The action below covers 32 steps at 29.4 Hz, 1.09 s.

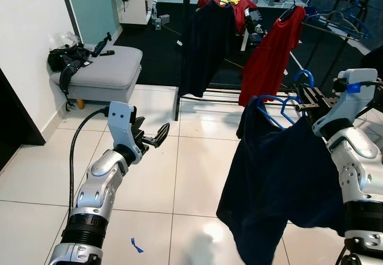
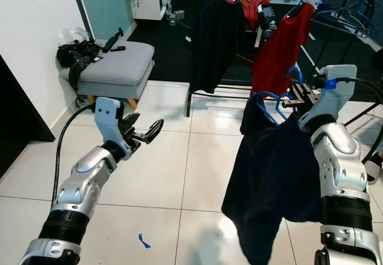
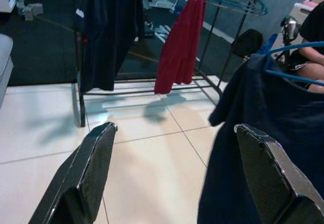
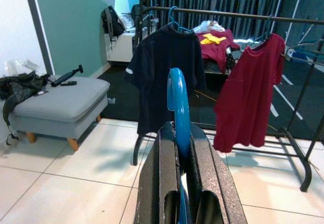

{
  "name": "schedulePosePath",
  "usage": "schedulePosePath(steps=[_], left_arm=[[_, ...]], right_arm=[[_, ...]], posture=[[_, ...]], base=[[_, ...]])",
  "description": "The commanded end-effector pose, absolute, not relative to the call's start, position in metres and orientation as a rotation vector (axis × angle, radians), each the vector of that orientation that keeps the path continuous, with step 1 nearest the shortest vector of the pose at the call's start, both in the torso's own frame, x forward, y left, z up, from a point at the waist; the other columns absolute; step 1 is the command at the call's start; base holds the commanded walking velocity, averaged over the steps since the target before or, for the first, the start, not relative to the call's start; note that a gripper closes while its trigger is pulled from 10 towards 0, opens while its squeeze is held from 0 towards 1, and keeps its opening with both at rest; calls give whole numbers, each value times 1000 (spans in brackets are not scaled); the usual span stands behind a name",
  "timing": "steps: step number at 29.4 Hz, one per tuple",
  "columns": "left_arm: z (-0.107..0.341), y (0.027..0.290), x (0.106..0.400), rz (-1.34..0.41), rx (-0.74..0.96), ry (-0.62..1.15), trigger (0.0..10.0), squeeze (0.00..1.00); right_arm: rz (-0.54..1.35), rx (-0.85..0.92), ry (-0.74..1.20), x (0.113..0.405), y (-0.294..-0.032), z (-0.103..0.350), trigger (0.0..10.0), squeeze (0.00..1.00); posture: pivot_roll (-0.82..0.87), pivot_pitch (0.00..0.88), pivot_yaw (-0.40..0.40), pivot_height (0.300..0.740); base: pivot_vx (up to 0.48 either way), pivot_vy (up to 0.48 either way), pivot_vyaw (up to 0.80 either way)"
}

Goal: Hang hanger

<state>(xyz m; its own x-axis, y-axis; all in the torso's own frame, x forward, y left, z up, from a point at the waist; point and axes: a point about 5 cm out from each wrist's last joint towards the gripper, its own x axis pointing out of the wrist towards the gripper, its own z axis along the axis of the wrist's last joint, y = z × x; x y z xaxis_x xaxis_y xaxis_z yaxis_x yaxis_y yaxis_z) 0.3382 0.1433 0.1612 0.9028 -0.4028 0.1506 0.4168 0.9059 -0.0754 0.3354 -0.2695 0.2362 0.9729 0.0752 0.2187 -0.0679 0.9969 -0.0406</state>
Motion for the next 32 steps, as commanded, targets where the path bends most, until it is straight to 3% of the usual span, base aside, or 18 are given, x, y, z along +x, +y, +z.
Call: schedulePosePath(steps=[1, 2, 3, 4, 5, 6, 26, 32], left_arm=[[160, 137, 336, -447, -126, -133, 10000, 0], [160, 137, 336, -447, -126, -133, 10000, 0], [161, 136, 336, -453, -129, -138, 10000, 0], [162, 134, 335, -462, -133, -143, 10000, 0], [162, 134, 335, -462, -133, -143, 10000, 0], [162, 132, 335, -471, -136, -148, 10000, 0], [165, 127, 330, -540, -139, -165, 10000, 0], [165, 131, 329, -531, -130, -163, 10000, 0]], right_arm=[[64, -62, -259, 337, -270, 245, 1020, 0], [64, -62, -259, 337, -270, 245, 1020, 0], [56, -69, -255, 337, -271, 245, 1961, 0], [42, -71, -251, 337, -274, 245, 4235, 0], [42, -71, -251, 337, -274, 245, 4235, 0], [25, -74, -248, 337, -277, 245, 10000, 0], [-140, -69, -226, 336, -304, 243, 10000, 0], [-117, -57, -211, 338, -298, 236, 10000, 0]], posture=[[16, 70, -33, 740], [16, 70, -33, 740], [16, 70, -33, 740], [14, 72, -34, 740], [14, 72, -34, 740], [13, 73, -34, 740], [18, 69, -24, 740], [35, 67, -29, 740]], base=[[0, 0, 0], [0, 0, 0], [0, 0, 0], [0, 0, 0], [0, 0, 0], [244, 0, 0], [261, 0, 0], [277, 0, -800]])
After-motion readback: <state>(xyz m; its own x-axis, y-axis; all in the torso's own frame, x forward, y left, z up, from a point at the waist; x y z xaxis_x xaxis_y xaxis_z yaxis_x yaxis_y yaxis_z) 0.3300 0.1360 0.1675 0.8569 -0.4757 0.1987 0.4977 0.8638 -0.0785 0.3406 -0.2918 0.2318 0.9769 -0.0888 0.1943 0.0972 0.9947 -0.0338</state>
